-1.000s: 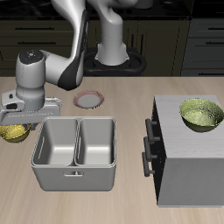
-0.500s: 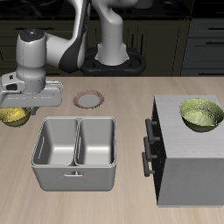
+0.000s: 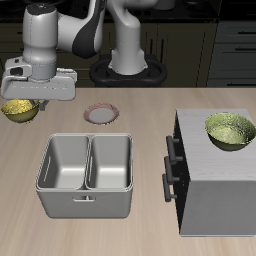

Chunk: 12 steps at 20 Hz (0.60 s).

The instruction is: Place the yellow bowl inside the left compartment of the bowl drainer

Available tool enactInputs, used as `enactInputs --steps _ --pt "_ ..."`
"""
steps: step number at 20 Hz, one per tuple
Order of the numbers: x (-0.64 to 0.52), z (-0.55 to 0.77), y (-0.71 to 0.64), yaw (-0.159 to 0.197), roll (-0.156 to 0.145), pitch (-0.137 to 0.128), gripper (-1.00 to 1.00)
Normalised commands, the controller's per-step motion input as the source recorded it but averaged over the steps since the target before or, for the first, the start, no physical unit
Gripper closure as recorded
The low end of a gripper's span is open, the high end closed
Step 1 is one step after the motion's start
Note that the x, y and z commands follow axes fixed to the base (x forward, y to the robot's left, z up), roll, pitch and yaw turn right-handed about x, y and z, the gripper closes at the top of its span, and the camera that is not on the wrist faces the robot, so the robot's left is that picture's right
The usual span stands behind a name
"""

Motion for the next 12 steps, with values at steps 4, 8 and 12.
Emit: enactInputs --steps 4,8,12 --pt "-0.02 0.23 0.06 -0.038 -0.009 0.003 1.0" --pt "-0.08 0.16 0.04 -0.013 -0.004 0.008 1.0" --pt "-0.15 0.25 -0.04 -0.017 -0.056 0.036 1.0"
